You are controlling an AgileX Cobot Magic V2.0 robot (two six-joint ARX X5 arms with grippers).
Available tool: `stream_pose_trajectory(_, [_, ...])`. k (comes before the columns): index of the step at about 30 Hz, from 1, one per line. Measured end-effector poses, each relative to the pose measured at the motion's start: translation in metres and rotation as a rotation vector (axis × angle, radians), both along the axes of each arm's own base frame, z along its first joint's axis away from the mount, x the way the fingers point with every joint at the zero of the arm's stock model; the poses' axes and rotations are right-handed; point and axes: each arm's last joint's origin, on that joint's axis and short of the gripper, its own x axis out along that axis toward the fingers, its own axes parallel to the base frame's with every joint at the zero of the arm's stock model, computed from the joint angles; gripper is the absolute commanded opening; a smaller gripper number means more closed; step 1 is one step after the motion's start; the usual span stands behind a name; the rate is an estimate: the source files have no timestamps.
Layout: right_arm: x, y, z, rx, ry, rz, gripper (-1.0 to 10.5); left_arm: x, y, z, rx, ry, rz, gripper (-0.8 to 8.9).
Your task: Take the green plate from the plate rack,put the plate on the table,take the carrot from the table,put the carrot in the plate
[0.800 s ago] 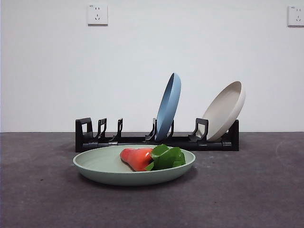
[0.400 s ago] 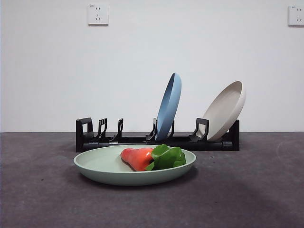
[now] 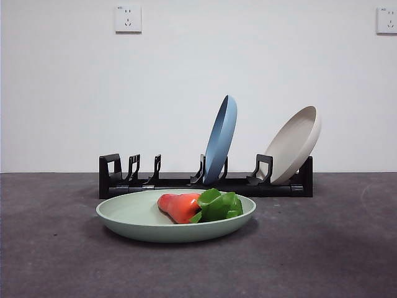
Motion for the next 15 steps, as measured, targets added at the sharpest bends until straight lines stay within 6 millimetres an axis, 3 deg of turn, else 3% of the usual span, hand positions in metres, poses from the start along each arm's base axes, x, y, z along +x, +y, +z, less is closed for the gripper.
stream_pose_trajectory(15, [-0.002, 0.006, -0.014, 0.005, 0.026, 0.064, 0.0, 0.0, 0.0, 0.0, 0.0, 0.0, 0.0, -0.03])
